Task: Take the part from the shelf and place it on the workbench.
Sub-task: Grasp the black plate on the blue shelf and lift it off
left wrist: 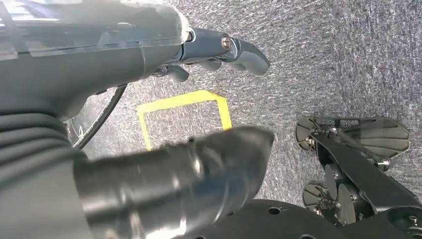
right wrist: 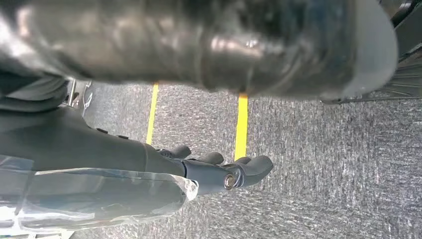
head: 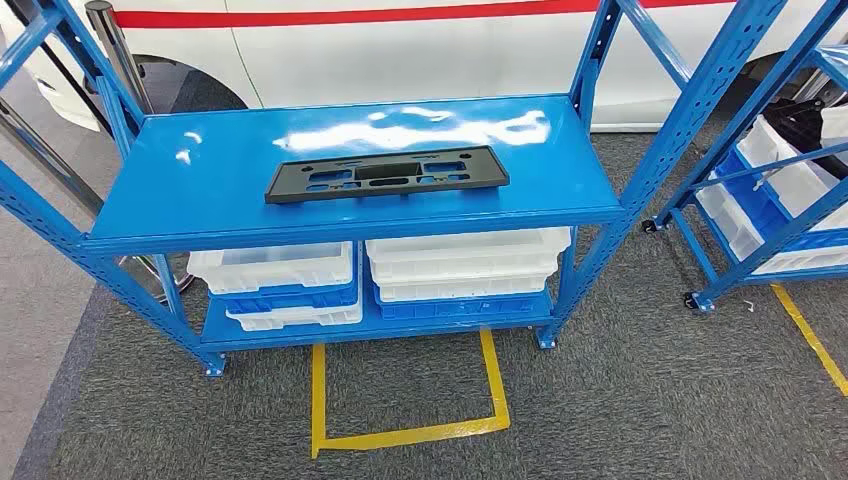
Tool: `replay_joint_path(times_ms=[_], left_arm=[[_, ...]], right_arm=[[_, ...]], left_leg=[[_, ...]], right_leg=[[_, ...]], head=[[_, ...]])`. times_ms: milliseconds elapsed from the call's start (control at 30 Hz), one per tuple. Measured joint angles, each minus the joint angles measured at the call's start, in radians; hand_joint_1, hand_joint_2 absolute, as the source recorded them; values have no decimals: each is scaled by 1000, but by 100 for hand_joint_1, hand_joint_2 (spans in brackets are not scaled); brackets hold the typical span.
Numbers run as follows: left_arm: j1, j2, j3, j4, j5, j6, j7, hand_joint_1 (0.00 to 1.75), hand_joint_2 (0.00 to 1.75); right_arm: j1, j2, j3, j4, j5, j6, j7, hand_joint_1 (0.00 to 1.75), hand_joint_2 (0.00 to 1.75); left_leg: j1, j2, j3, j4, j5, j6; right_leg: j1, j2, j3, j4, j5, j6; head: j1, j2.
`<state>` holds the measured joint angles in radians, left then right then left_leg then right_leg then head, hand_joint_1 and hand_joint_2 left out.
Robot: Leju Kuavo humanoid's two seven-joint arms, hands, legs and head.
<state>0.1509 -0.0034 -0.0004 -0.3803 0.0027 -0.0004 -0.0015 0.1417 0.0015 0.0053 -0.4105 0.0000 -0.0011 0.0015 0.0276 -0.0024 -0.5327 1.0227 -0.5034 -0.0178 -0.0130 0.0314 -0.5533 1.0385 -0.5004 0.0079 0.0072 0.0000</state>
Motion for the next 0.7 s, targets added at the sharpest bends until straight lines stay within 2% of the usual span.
replay_joint_path(times_ms=[267,300,400,433,700], left_arm=[[0,0,0,0,0,0,0,0,175],[-1,0,-2,0,2,0,0,0,131],[-7,1,-29,0,26,8,0,0,0],[-11,2,-45,0,42,12,0,0,0],[-42,16,-188,-12,196,47,0,0,0]], right_arm=[[0,0,0,0,0,0,0,0,175],[-1,0,1,0,-2,-1,0,0,175],[-11,0,11,-2,-30,-11,4,0,44],[-15,-1,18,-3,-48,-18,8,0,0],[-61,-11,74,-30,-217,-82,42,0,0]], left_leg=[[0,0,0,0,0,0],[0,0,0,0,0,0],[0,0,0,0,0,0],[0,0,0,0,0,0],[0,0,1,0,0,0]], right_leg=[[0,0,0,0,0,0],[0,0,0,0,0,0],[0,0,0,0,0,0],[0,0,0,0,0,0],[0,0,2,0,0,0]], head=[[0,0],[0,0],[0,0],[0,0],[0,0]])
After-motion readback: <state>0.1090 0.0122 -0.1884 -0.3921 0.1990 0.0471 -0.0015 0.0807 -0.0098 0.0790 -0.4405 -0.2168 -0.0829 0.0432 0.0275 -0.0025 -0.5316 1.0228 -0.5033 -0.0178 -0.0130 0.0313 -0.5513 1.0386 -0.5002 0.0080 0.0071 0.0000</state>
